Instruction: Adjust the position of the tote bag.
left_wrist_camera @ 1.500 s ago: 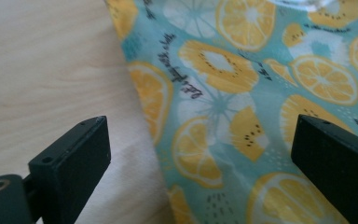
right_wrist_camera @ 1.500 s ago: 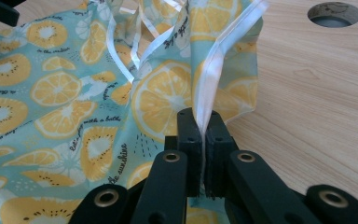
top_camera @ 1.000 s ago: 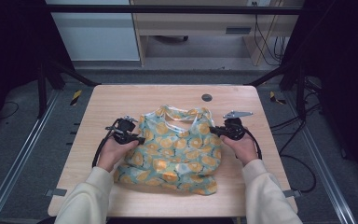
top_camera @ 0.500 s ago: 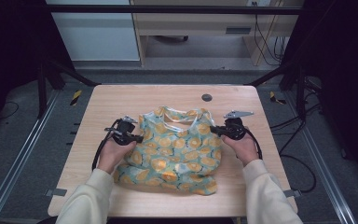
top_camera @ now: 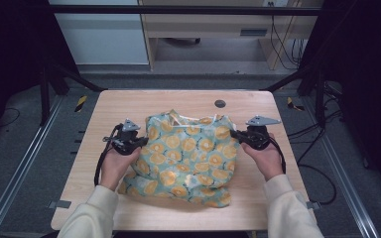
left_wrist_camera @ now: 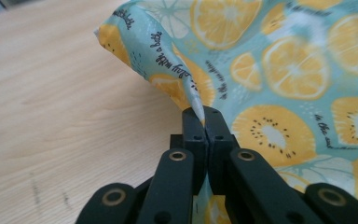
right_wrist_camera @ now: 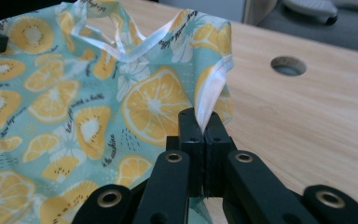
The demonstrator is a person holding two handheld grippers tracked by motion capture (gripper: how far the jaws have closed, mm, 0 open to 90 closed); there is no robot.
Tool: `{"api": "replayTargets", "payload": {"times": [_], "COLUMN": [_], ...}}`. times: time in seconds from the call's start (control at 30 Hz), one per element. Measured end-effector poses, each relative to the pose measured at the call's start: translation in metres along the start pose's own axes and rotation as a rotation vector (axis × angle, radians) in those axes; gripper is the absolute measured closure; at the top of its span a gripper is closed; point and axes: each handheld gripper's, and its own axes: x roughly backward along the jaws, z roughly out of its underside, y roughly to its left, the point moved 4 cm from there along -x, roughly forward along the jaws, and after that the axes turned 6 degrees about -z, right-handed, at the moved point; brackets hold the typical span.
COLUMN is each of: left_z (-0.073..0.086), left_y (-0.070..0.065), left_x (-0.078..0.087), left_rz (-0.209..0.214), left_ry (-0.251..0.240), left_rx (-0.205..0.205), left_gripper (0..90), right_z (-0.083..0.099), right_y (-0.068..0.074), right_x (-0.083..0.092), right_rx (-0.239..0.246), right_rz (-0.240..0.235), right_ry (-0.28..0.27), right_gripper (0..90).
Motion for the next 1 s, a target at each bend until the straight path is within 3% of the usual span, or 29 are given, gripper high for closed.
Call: {"api": "replayTargets", "payload": {"times": [0.13,0.4,0.57,1.0], "left_z": [-0.006,-0.005,0.001,0.008], "left_y": [-0.005,-0.019,-0.019,-0.023], "left_x": [0.025,0.053,0.059,0.064], "left_rz": [-0.031,-0.084,-0.082,-0.101], "left_ry": [-0.081,-0.149,-0.169,-0.214], "left_rx": [0.008,-0.031,-0.026,-0.044], "left_gripper": [90.0,90.0,90.0,90.0], "right_z": [-0.011,-0.013,-0.004,0.017], "right_y": [0.015,0.039,0.048,0.054], "right_x": [0.03,0.057,0.06,0.066], "right_rx": [0.048,0.082,0.087,0.08], "right_rz": [0.032,0.085,0.098,0.097], "right_ry": [-0.044,-0.12,-0.153,-0.183], "right_gripper": [89.4,89.6,89.6,89.7]}}
